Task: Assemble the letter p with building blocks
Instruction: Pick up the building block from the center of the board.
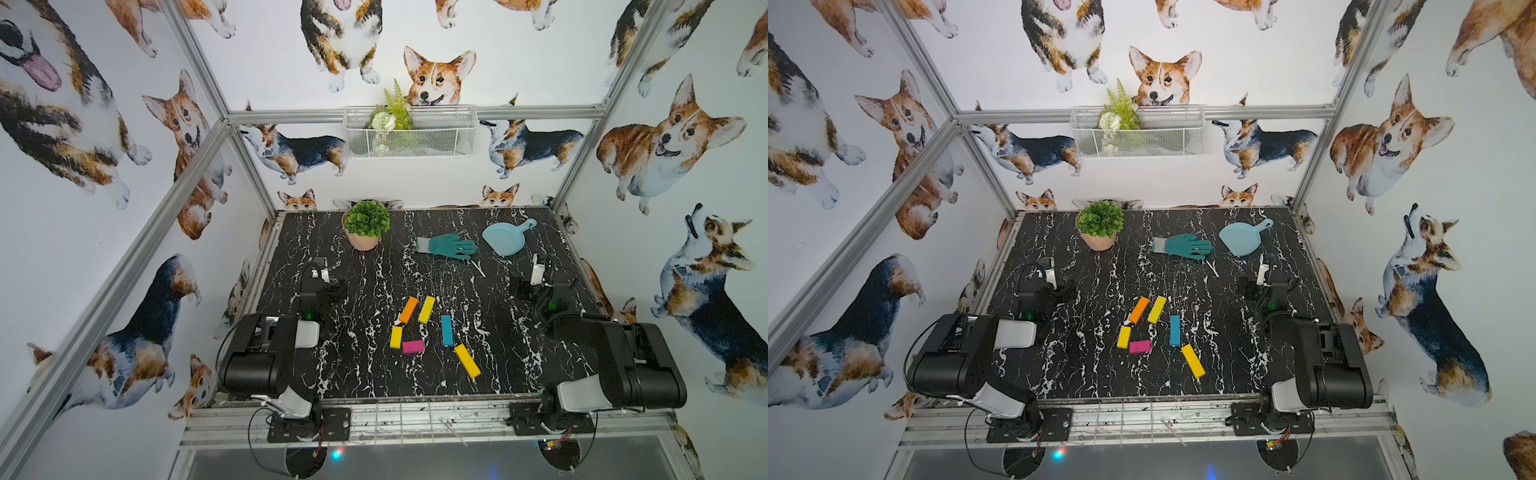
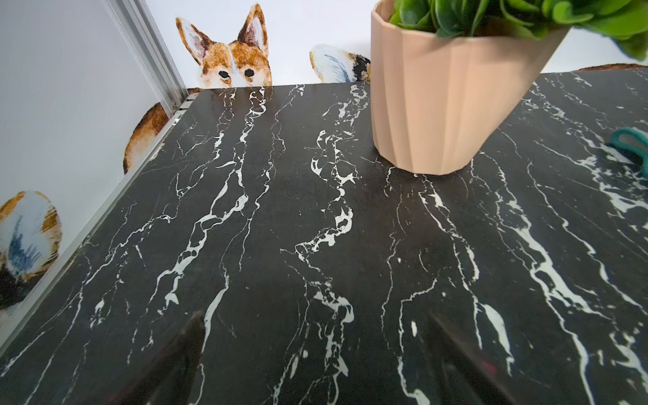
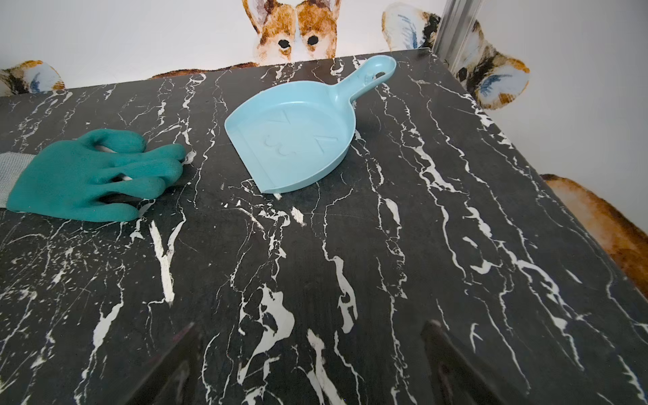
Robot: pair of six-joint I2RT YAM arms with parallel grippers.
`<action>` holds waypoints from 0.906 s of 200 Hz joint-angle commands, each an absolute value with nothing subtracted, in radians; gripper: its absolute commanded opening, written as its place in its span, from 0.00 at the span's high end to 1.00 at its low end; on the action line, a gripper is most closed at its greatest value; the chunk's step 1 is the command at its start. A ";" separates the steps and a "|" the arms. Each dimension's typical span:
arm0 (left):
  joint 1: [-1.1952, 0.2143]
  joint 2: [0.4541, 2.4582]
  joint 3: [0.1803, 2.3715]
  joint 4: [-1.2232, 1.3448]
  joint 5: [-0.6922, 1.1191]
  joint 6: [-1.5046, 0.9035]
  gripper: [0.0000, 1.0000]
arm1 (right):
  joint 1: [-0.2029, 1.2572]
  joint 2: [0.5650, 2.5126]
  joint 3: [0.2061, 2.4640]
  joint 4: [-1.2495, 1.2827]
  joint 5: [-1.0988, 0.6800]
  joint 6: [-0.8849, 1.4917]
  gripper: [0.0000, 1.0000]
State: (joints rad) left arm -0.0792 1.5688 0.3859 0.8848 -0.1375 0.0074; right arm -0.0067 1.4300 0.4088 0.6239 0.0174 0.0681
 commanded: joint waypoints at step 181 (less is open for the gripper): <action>-0.077 1.571 0.391 0.908 -0.132 0.015 0.00 | -0.020 1.427 0.413 0.660 -0.018 0.077 0.00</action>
State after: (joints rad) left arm -0.0792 1.5688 0.3862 0.8845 -0.1375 0.0071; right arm -0.0196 1.4300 0.4088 0.6239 -0.0124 0.0776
